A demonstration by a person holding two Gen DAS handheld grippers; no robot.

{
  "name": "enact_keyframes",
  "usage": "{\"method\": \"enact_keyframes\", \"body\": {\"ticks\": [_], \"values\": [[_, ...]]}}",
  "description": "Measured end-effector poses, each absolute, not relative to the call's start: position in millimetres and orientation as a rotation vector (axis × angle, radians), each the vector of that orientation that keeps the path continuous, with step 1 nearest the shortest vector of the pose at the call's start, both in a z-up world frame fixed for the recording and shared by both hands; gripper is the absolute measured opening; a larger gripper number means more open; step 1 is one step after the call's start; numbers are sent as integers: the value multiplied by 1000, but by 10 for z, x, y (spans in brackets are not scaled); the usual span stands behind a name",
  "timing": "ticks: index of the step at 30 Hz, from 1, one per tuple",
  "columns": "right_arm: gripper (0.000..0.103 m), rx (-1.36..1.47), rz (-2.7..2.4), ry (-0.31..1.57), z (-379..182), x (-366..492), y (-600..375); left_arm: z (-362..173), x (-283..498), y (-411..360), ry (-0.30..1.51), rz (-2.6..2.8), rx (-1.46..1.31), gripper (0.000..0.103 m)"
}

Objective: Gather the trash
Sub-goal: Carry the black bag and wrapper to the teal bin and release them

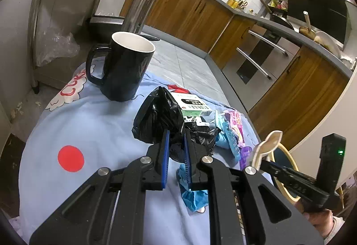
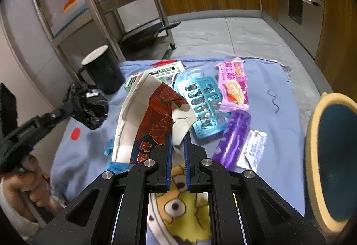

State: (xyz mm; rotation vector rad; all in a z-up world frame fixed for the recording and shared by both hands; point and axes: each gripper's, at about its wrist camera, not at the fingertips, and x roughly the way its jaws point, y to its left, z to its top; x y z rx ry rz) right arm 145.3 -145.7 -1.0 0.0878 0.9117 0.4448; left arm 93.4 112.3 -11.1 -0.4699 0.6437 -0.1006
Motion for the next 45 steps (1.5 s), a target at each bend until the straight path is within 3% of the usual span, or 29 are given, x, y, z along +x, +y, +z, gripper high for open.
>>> {"method": "enact_keyframes", "body": {"ticks": [26,45], "values": [[11,173,233,830,236,692,-3094,294,567,521,620,-180,-435,11],[11,326,-22,889,-153,887,-3800,406,788,-685,686,-370,-345,11]]}}
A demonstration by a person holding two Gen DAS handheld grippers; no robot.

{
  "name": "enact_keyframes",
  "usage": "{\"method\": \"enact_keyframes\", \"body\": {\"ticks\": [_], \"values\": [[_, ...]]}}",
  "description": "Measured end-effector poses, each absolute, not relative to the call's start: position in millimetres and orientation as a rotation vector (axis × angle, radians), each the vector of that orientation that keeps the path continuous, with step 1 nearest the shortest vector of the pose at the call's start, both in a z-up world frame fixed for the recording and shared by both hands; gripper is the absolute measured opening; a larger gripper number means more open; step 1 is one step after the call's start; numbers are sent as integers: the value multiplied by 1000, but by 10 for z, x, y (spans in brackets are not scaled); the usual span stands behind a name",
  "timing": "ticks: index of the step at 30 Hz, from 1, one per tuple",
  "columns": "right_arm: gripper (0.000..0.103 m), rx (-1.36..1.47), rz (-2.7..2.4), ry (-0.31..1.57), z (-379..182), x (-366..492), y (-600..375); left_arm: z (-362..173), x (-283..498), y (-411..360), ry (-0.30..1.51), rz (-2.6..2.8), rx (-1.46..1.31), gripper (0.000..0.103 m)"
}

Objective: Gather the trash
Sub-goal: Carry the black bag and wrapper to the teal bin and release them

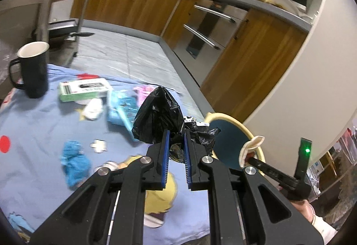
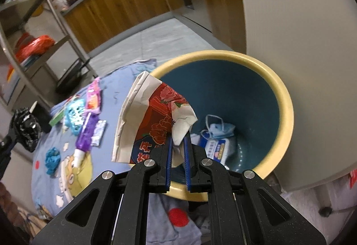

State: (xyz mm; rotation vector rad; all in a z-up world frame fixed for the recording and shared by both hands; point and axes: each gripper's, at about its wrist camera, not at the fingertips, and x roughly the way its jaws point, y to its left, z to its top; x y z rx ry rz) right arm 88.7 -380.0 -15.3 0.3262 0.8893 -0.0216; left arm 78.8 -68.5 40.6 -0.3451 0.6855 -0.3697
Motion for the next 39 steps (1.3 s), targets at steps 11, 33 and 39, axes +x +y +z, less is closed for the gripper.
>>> {"method": "enact_keyframes", "body": {"ticks": [11,33,39], "values": [[33,369,-69,906,-227,912,-3901,373,973,-1357,730,-469,-314,11],[55,612,-162,745,-69,619,-4428,19,1464,-2464,857,-544,-150,28],[61,595,-146,745,-57,672,-4363,48,1416,-2271,838,-521,-178,40]]}}
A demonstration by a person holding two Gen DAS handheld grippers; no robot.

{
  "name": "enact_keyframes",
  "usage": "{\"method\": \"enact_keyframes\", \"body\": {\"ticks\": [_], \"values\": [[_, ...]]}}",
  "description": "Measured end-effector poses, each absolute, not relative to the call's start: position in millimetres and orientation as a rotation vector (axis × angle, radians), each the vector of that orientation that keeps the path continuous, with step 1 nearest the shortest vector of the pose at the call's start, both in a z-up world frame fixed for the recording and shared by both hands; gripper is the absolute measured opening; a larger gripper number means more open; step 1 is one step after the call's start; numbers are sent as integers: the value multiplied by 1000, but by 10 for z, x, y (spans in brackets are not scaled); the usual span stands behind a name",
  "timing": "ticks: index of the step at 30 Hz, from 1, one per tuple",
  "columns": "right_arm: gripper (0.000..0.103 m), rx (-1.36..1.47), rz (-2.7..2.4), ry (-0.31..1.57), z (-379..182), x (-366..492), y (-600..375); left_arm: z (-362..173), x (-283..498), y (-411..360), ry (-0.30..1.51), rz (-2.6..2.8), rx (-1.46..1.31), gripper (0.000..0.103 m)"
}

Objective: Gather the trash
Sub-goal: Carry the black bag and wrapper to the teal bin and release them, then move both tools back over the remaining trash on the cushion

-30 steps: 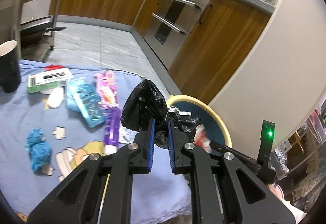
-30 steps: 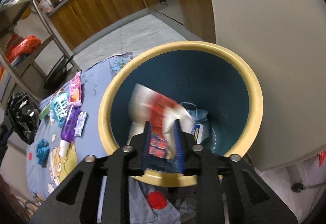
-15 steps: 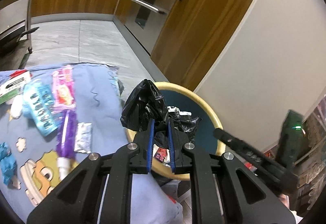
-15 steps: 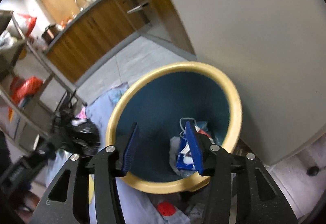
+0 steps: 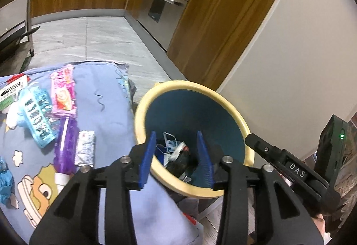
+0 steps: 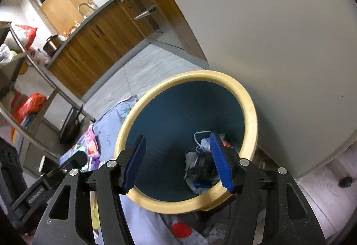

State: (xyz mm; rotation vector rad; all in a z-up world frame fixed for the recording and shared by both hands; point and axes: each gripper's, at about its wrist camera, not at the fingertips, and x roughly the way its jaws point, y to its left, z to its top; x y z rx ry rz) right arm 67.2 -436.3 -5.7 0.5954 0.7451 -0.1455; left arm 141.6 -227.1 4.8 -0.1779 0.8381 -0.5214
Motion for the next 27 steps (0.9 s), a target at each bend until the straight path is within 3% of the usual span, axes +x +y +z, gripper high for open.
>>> {"method": "enact_keyframes", "body": {"ticks": [7,27], "values": [[67,553,-129,748,-36,670,-4280,58,1299,-1848,813,-458,-215,51],[73,360,-20,781,-23,744,-3791,-44,796,-255,772,-202,-259,57]]}}
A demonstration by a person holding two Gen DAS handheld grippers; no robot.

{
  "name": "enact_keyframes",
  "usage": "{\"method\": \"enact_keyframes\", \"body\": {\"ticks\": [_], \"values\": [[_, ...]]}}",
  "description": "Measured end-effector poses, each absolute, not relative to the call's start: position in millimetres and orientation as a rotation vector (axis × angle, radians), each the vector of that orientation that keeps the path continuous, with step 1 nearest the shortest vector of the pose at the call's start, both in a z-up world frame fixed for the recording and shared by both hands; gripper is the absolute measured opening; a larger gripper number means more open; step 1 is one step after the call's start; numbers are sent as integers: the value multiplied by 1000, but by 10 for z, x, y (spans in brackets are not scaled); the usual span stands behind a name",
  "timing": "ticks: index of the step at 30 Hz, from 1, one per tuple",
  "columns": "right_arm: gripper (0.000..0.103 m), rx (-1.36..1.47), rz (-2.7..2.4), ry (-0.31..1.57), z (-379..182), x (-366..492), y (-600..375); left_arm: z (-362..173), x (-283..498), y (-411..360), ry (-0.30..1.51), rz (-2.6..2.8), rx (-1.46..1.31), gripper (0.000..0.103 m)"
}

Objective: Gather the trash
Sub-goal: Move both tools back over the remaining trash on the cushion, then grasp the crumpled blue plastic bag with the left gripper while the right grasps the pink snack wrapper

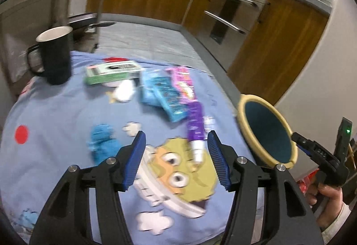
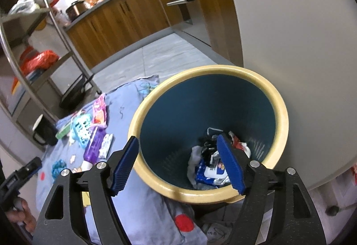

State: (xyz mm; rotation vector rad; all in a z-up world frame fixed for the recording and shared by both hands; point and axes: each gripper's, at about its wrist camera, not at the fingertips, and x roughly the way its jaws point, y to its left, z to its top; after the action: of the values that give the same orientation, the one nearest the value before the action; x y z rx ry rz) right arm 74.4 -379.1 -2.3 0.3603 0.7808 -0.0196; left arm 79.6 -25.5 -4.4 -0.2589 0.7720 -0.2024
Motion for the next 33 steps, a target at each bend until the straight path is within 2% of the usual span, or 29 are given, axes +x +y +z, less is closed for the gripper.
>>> {"method": "enact_keyframes", "body": {"ticks": [10,24,26,31,33], "values": [[74,287,33,779,-7,738,-3581,-317,787,327,818,-86,-339,58],[75,144,153,861,-56,901,-2901,-790,1021,369,888,-96,-358,58],[75,123,177,871,-70,965,-2744,-825,1027,357,877,-97,-361,56],[75,62,245,886,-61,1197,-2320,-788,1029,334,862,-131,-358,30],[75,30,277,892,-49,1345,-2133,-784,1031,361,860,-142,-382,25]]}}
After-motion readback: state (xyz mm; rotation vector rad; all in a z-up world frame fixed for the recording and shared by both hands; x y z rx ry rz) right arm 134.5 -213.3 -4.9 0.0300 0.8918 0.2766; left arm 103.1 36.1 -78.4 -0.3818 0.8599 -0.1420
